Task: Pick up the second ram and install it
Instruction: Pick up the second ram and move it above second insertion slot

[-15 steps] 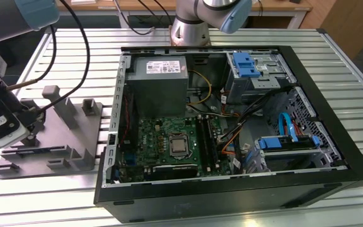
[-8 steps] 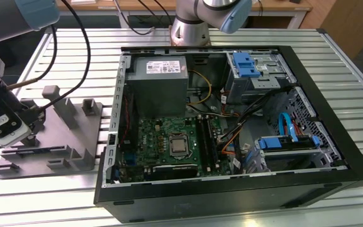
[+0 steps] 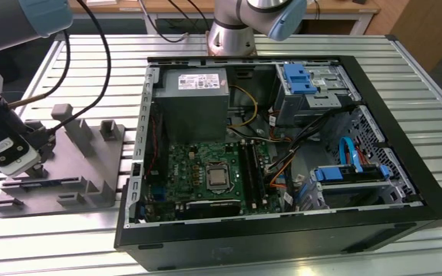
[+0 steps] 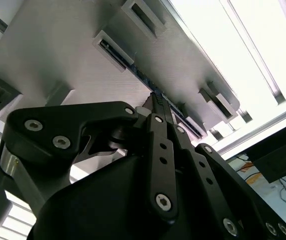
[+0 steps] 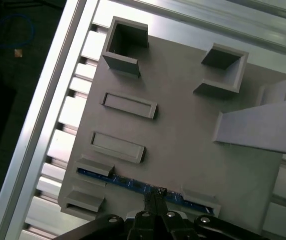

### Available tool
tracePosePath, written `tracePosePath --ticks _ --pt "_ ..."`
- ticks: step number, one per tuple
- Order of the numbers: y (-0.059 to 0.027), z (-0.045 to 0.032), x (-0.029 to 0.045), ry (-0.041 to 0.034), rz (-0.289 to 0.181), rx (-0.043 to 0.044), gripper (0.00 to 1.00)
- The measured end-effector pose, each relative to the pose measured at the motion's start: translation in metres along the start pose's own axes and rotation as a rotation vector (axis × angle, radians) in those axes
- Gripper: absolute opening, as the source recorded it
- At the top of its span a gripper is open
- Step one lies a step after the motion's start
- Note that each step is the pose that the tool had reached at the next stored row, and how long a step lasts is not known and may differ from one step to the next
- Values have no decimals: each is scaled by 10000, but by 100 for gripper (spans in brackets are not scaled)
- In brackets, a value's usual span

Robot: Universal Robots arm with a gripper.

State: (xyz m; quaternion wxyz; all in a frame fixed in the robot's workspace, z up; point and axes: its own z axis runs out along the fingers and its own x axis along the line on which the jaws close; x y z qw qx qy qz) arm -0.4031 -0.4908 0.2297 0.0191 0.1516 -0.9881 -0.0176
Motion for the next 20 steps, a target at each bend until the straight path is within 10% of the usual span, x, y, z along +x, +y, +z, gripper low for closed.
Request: tracePosePath --ticks 20 --pt "0 0 0 44 -1078 35 10"
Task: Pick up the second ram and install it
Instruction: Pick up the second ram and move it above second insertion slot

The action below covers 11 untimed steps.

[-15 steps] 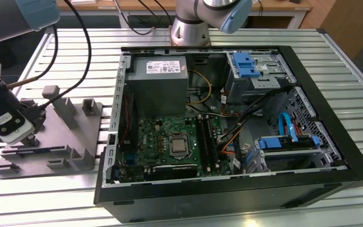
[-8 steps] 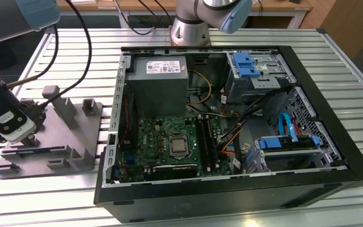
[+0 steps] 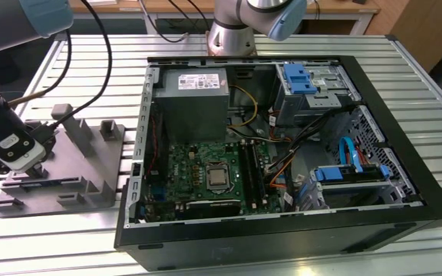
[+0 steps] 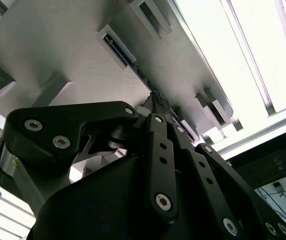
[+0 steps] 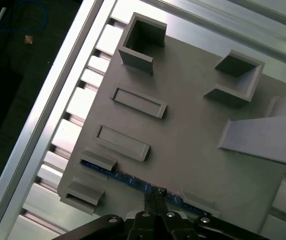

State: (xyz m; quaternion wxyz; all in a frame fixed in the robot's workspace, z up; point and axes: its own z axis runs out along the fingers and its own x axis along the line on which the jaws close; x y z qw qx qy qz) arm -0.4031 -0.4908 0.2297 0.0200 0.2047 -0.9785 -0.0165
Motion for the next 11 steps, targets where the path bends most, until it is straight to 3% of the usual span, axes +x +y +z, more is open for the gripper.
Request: tracePosePath --ticks 11 --pt "0 0 0 27 -666 22 10"
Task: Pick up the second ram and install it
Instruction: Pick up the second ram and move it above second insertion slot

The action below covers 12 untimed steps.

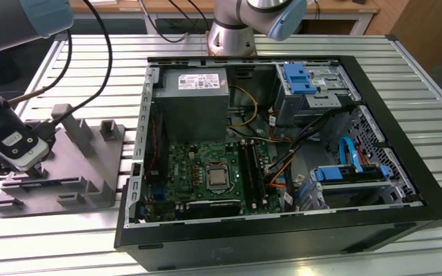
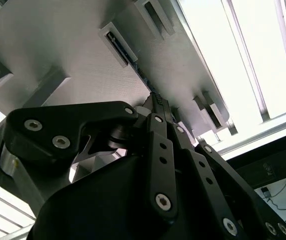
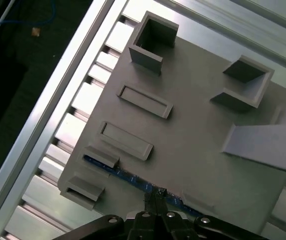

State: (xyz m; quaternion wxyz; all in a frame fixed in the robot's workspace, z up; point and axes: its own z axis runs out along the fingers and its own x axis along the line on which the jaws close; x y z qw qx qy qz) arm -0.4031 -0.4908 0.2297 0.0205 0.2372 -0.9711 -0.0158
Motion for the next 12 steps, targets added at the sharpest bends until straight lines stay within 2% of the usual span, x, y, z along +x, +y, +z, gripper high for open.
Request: tracePosePath --ticks 12 --pt "0 0 0 27 -687 22 10"
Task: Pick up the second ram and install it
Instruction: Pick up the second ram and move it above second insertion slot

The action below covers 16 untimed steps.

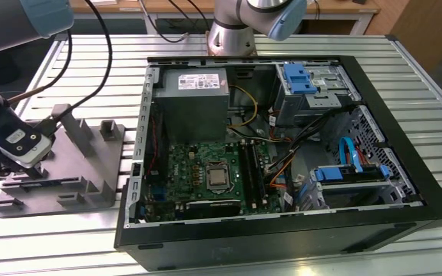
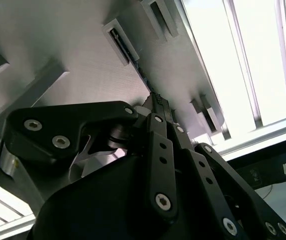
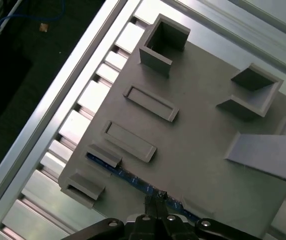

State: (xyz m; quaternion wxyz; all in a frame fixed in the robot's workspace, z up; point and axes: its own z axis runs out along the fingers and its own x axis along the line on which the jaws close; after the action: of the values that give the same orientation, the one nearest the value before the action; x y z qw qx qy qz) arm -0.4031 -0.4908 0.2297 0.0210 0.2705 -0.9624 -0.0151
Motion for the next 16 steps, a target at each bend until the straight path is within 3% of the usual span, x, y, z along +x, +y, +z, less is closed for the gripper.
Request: tracePosePath --ticks 16 --pt "0 0 0 45 -1101 36 10"
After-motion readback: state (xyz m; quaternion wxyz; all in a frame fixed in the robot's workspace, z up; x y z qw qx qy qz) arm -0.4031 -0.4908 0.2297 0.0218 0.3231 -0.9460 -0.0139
